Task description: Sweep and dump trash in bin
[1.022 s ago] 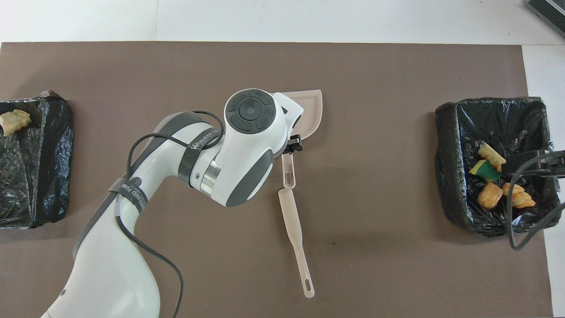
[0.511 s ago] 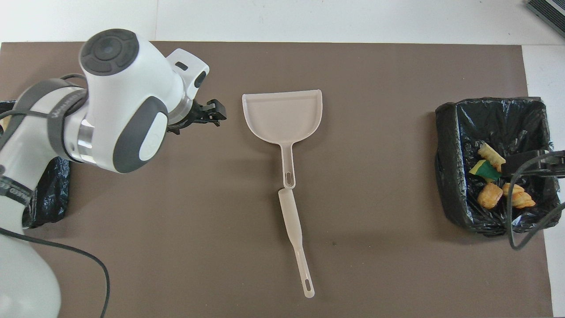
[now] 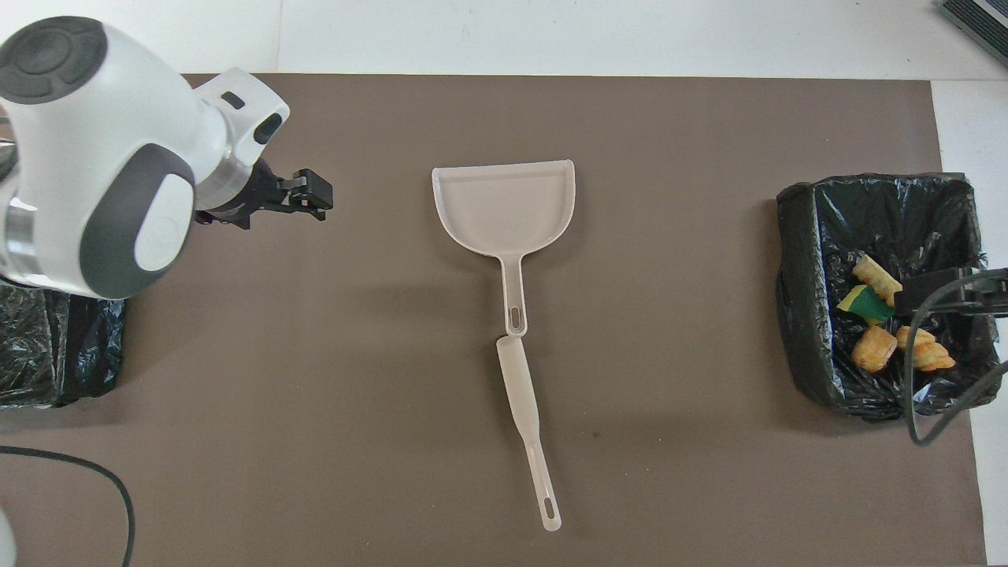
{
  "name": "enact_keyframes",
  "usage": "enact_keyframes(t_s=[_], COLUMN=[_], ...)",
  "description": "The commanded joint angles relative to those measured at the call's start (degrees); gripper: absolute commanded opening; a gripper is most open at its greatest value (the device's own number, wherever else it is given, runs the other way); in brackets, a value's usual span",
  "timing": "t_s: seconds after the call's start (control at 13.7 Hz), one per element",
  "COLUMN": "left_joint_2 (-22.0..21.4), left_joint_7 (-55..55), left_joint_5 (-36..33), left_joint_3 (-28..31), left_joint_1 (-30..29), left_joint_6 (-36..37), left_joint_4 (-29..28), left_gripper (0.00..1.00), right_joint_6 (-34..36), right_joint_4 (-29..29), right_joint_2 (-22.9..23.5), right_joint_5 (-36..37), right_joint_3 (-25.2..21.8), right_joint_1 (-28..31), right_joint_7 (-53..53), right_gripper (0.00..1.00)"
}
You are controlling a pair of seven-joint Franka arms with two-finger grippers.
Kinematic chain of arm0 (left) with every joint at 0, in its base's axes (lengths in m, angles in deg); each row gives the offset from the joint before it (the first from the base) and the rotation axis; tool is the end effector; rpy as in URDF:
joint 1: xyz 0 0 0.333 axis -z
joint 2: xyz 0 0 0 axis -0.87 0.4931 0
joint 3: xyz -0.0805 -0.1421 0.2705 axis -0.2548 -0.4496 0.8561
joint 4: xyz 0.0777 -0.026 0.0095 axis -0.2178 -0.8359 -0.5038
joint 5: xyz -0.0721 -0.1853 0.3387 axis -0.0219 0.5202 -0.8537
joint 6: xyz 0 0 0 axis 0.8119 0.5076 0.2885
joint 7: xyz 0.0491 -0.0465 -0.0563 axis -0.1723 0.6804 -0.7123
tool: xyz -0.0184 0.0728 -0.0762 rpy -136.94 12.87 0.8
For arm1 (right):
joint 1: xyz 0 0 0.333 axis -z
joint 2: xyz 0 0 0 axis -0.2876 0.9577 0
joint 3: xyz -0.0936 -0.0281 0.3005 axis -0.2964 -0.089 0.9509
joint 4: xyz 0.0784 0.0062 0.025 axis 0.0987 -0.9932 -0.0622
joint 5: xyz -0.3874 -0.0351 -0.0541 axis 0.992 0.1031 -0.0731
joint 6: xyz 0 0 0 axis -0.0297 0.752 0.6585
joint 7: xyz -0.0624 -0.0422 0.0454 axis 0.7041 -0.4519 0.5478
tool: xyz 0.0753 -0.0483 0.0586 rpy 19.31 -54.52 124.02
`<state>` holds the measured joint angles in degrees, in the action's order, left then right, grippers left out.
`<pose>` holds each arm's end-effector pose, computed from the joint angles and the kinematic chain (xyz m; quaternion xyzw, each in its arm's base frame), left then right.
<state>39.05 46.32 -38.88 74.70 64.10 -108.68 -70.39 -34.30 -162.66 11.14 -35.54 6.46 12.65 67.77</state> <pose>0.5970 -0.0669 0.5767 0.9986 -0.0431 -0.0110 0.0270 0.5102 -0.0168 0.6460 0.9993 -0.0325 -0.0095 0.0140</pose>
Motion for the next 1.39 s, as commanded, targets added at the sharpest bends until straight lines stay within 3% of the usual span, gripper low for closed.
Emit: enact_keyframes(t_s=[0.0, 0.37, 1.31], left_joint_2=[-3.6, -7.2, -7.1], left_joint_7=[0.8, 1.0, 2.6], left_joint_5=[-1.2, -2.3, -2.0], left_joint_3=[-0.5, -0.5, -0.3], left_joint_1=[-0.5, -2.2, -2.4], left_joint_6=[1.8, 4.4, 5.9], left_joint_4=[-2.5, -2.6, -0.8], left_gripper=[1.0, 1.0, 1.0], right_joint_6=[0.4, 0.4, 0.4], right_joint_4=[0.1, 0.1, 0.1], right_joint_2=[-0.1, -0.1, -0.1], right_joint_5=[-1.2, -1.2, -1.2], right_joint_3=[0.2, 0.2, 0.3], right_joint_1=[0.8, 0.8, 0.7], right_joint_7=[-1.6, -1.7, -1.6], right_gripper=[1.0, 1.0, 1.0])
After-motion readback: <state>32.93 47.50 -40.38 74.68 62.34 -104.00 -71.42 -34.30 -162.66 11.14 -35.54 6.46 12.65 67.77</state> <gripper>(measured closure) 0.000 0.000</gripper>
